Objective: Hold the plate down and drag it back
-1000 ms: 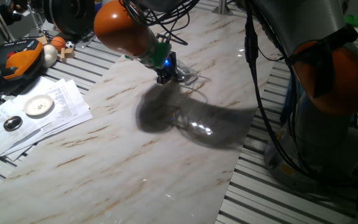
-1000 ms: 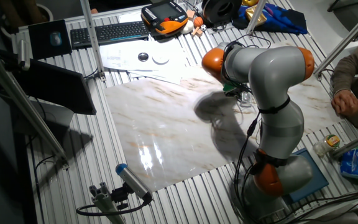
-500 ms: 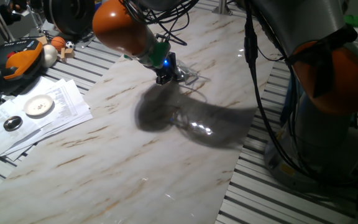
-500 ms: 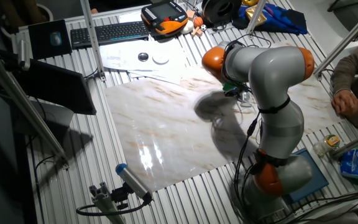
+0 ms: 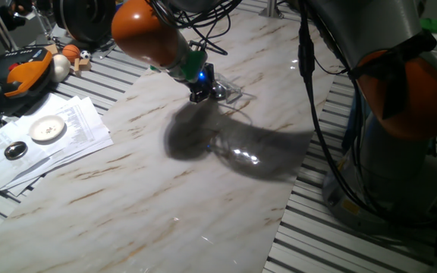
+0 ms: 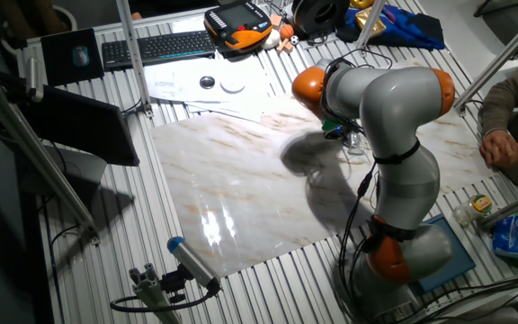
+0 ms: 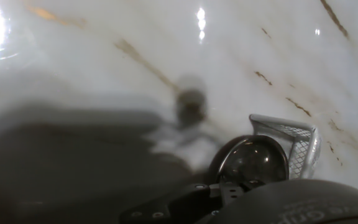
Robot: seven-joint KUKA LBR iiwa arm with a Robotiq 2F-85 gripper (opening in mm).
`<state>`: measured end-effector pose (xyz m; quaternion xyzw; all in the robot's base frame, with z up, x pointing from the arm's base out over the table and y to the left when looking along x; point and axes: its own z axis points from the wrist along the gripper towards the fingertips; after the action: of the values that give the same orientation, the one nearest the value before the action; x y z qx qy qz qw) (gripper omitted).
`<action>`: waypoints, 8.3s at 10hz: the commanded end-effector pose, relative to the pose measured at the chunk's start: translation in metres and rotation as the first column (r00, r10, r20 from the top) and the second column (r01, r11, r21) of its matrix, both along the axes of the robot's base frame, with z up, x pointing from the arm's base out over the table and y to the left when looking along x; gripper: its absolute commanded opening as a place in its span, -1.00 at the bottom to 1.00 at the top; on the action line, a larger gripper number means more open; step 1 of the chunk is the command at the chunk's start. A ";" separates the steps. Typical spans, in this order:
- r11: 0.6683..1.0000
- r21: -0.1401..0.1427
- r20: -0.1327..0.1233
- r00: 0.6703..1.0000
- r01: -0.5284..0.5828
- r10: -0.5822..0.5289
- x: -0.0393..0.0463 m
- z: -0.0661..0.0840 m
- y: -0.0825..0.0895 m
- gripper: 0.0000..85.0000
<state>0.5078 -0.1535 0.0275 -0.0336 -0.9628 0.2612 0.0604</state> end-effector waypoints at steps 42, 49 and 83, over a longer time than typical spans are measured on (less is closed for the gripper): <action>0.975 0.172 -0.003 0.990 0.139 -0.141 0.0142 0.002 0.077 -1.00; 0.975 0.167 0.004 0.989 0.144 -0.147 0.0159 -0.001 0.083 -1.00; 0.950 0.235 -0.014 0.978 0.206 -0.208 0.0116 0.002 0.128 -1.00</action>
<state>0.5192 -0.0261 0.0298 -0.1292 -0.9782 0.1383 0.0856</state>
